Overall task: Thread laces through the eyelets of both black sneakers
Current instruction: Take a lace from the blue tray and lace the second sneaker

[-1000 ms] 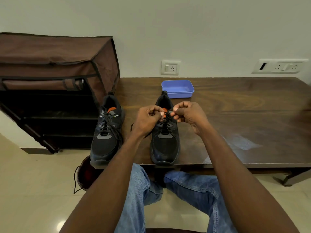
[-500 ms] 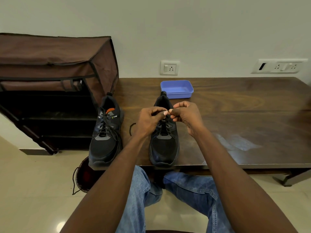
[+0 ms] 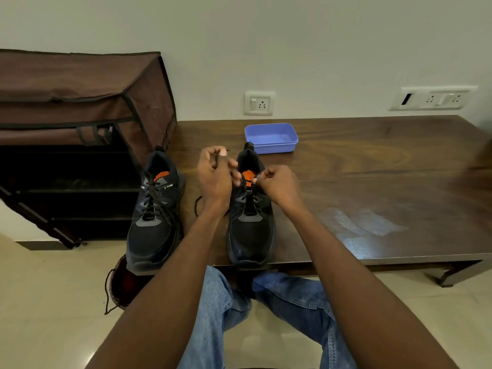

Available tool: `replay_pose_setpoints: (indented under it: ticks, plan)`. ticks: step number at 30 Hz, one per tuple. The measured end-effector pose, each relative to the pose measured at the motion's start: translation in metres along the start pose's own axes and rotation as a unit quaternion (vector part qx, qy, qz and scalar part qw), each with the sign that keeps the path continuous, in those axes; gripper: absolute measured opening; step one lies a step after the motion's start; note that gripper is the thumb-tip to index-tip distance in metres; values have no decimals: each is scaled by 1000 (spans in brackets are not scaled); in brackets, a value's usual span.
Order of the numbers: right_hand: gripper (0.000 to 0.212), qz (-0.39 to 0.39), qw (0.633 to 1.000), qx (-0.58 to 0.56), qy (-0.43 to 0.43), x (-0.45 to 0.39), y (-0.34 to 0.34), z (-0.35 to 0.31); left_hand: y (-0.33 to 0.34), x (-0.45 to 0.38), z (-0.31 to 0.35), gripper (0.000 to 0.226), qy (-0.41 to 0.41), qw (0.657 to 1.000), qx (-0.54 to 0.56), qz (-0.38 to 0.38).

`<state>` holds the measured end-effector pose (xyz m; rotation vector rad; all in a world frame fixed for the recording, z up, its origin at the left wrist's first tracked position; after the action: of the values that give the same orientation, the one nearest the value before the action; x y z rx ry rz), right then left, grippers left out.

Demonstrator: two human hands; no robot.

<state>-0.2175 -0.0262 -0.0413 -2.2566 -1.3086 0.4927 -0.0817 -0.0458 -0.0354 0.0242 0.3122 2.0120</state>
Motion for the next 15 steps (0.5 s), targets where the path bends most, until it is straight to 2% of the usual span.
replay_pose_setpoints:
  ticks: [2, 4, 6, 8, 10, 15]
  plan:
    - [7, 9, 999, 28, -39, 2, 4, -4, -1, -1, 2, 9, -22, 999, 12, 42]
    - [9, 20, 998, 45, -47, 3, 5, -7, -6, -2, 0, 13, 33, 994, -84, 67]
    - [11, 29, 999, 41, -20, 2, 3, -7, -7, -2, -6, 17, 80, 973, -214, 5]
    - [16, 34, 999, 32, 22, -1, -1, -3, -4, -3, -17, 17, 95, 949, -296, -60]
    - [22, 33, 998, 15, 59, -5, -5, 1, 0, -7, -23, 10, 93, 934, -334, -80]
    - [17, -8, 993, -22, 115, -7, -5, 5, 7, -7, -25, 16, 87, 916, -379, -104]
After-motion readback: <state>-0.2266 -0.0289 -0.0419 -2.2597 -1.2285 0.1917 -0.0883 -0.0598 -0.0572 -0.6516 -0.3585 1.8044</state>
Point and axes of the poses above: each hand's wrist, its own x-axis away from the middle knuckle, its own y-axis out of the palm, z = x × y, the point moved 1 cm from there along -x, towards the middle knuckle, and after that the axes turned 12 degrees about z, right-handed, at the moved point
